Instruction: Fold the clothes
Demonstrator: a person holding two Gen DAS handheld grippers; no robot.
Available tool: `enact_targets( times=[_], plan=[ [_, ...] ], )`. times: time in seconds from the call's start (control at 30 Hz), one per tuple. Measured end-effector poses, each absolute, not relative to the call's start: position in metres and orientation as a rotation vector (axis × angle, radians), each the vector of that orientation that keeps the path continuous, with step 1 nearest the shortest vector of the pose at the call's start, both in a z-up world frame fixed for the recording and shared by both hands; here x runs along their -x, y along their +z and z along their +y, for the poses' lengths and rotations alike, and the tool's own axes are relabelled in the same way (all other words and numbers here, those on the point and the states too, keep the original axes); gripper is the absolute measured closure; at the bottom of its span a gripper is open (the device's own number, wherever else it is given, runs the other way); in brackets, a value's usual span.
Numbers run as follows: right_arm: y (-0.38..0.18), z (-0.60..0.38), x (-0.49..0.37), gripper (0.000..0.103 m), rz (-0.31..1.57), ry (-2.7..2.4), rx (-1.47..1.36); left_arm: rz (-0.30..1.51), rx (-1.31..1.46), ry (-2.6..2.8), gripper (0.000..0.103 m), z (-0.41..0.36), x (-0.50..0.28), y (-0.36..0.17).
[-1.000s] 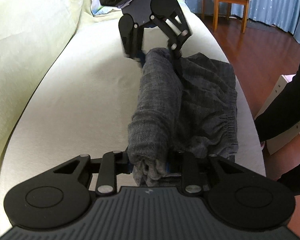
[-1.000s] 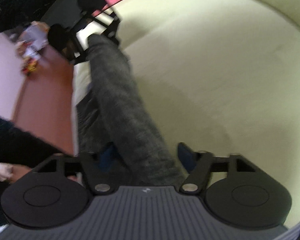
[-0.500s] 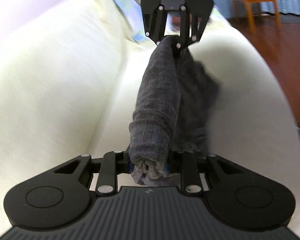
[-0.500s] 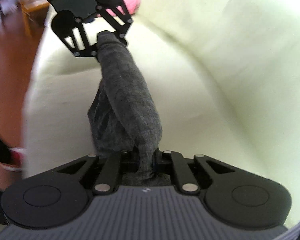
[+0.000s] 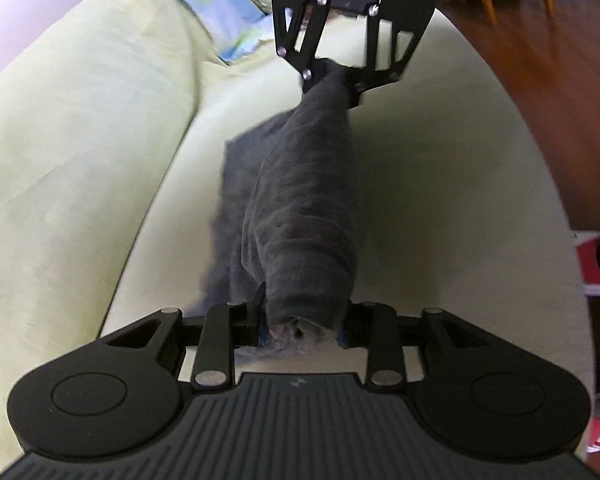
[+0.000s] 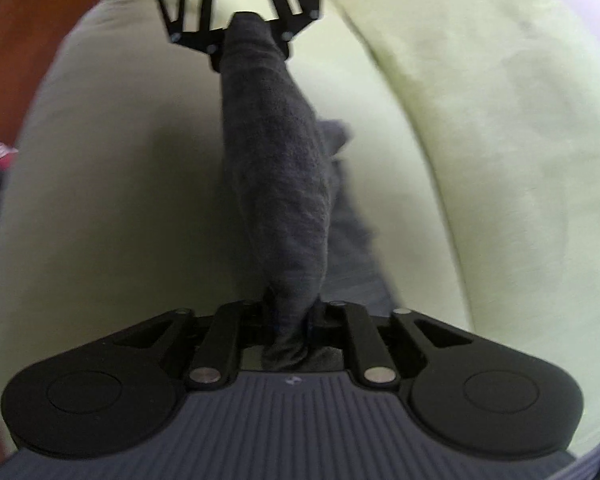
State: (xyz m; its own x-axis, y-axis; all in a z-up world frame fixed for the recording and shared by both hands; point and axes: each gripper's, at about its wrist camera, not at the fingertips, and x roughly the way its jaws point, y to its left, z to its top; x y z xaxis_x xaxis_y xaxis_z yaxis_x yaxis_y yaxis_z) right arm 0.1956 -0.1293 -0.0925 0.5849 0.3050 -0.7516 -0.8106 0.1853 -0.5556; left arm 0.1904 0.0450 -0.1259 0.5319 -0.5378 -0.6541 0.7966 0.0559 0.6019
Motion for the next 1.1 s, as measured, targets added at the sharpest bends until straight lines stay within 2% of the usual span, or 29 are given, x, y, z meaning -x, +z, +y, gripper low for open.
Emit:
enact_targets(
  times=[0.07, 0.1, 0.23, 0.27, 0.33, 0.43, 0.53, 0.63, 0.7, 0.87, 1.03, 1.1],
  plan=[
    [-0.095, -0.131, -0.180, 0.057, 0.585, 0.871, 1.092, 0.245, -1.179, -0.983, 0.055, 0.048, -0.171, -0.134],
    [-0.093, -0.132, -0.177, 0.056, 0.601, 0.875, 1.074, 0.220, -1.223, -0.950, 0.054, 0.050, -0.160, -0.139],
    [-0.067, -0.154, -0.178, 0.061, 0.700, 0.879, 0.874, 0.205, -1.331, -0.855, 0.054, 0.059, -0.123, -0.145],
    [-0.056, -0.159, -0.186, 0.065, 0.725, 0.868, 0.802, 0.225, -1.347, -0.829, 0.054, 0.064, -0.114, -0.141],
    [-0.035, -0.169, -0.200, 0.073, 0.769, 0.841, 0.658, 0.300, -1.302, -0.771, 0.054, 0.069, -0.105, -0.126],
    [-0.012, -0.175, -0.232, 0.082, 0.761, 0.769, 0.489, 0.475, -1.043, -0.618, 0.054, 0.064, -0.124, -0.076],
    [-0.008, -0.171, -0.258, 0.082, 0.744, 0.755, 0.393, 0.524, -0.841, -0.520, 0.054, 0.047, -0.150, -0.052],
    [-0.022, -0.160, -0.270, 0.082, 0.756, 0.762, 0.363, 0.505, -0.692, -0.511, 0.054, 0.013, -0.170, -0.054],
    [-0.035, -0.159, -0.271, 0.083, 0.774, 0.751, 0.342, 0.528, -0.615, -0.511, 0.054, -0.004, -0.176, -0.071],
    [-0.100, -0.166, -0.251, 0.082, 0.875, 0.644, 0.305, 0.604, -0.642, -0.457, 0.053, 0.000, -0.161, -0.118],
    [-0.075, -0.169, -0.253, 0.081, 0.903, 0.616, 0.233, 0.574, -0.623, -0.473, 0.053, 0.003, -0.157, -0.099],
    [-0.046, -0.172, -0.258, 0.075, 0.859, 0.574, 0.180, 0.597, -0.578, -0.455, 0.052, 0.014, -0.173, -0.078]
  ],
)
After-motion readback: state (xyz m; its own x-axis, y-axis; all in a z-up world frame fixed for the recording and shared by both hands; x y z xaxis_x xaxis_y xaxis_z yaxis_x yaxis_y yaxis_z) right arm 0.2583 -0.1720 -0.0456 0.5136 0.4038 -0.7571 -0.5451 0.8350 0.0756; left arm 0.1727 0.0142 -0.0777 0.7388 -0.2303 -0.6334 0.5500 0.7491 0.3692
